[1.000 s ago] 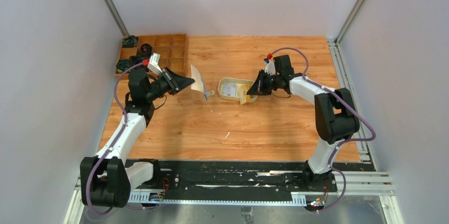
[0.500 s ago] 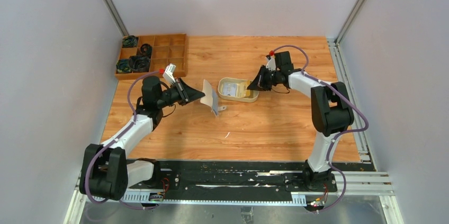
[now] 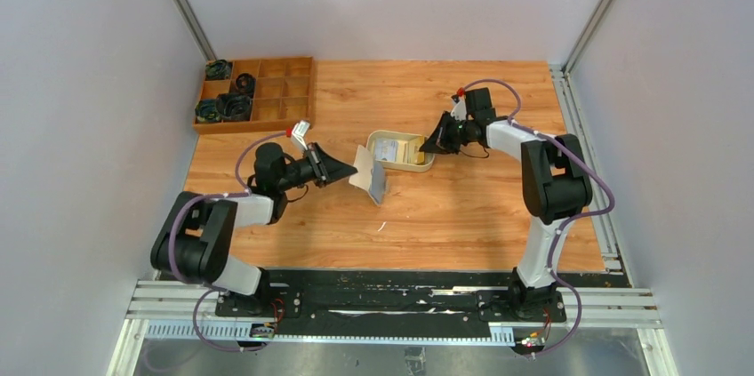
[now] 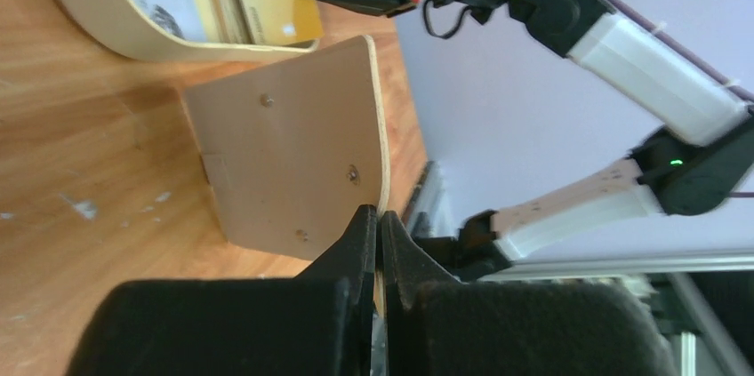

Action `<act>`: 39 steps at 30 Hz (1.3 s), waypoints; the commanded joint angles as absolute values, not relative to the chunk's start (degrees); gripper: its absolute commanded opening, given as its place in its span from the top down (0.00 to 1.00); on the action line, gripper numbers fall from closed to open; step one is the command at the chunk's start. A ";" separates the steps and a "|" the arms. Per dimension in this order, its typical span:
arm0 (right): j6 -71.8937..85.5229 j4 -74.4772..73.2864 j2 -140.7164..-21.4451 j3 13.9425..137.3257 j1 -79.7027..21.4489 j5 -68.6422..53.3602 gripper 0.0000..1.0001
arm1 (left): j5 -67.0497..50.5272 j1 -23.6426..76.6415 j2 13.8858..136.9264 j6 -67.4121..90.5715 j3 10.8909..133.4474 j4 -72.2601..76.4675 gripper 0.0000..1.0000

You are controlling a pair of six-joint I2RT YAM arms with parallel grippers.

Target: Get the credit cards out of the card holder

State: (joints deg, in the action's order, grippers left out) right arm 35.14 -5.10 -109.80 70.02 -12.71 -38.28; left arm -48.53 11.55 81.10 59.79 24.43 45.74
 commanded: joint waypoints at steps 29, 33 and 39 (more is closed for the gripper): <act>26.72 -18.60 -110.04 77.26 -12.21 -30.86 0.54 | -35.25 14.15 89.93 41.79 23.03 36.14 1.00; 25.68 -20.80 -109.07 78.61 -12.30 -28.71 0.53 | -29.67 14.15 86.98 34.72 28.02 20.97 1.00; 22.20 -25.13 -104.69 80.65 -12.44 -21.17 0.52 | -23.78 14.83 90.35 31.06 30.83 12.16 1.00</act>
State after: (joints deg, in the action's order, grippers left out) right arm 25.98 -19.66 -109.19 78.32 -12.62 -28.10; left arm -29.80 13.76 88.18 37.67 29.80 24.84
